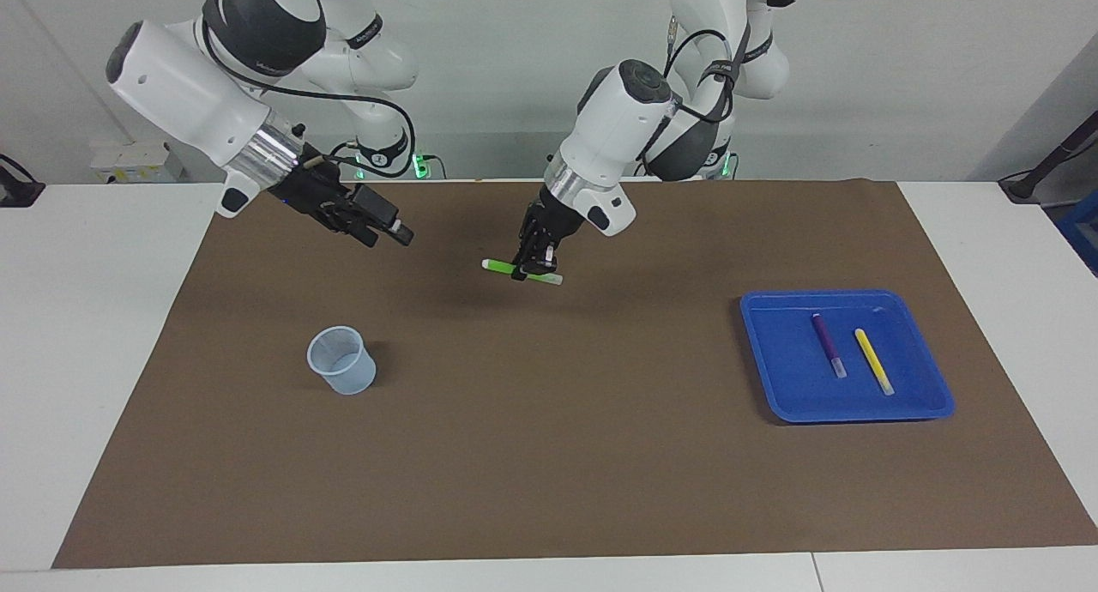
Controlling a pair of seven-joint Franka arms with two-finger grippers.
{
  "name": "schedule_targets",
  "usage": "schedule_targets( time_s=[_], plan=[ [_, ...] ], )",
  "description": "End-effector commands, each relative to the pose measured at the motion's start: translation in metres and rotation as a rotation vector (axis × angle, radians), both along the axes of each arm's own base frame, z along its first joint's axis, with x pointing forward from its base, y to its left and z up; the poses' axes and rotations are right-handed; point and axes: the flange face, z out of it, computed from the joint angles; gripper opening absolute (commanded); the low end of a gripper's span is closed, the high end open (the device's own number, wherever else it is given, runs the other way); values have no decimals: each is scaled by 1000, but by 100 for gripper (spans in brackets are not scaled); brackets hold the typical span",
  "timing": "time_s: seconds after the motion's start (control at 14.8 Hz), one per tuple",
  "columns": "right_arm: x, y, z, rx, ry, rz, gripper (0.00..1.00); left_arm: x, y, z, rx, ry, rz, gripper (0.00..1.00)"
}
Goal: Transfer and insert pens with both arms
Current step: 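Lift the green pen with the left gripper while the right gripper approaches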
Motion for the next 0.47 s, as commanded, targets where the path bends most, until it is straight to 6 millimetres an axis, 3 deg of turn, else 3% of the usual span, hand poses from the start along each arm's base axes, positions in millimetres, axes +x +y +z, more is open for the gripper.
schedule_targets(
  time_s=[0.0, 0.4],
  plan=[
    [-6, 14, -13, 19, 19, -7, 100, -9, -13, 4, -56, -28, 58, 0],
    [-4, 19, -15, 16, -14, 48, 95, -27, -42, 16, -149, -68, 134, 0]
  ],
)
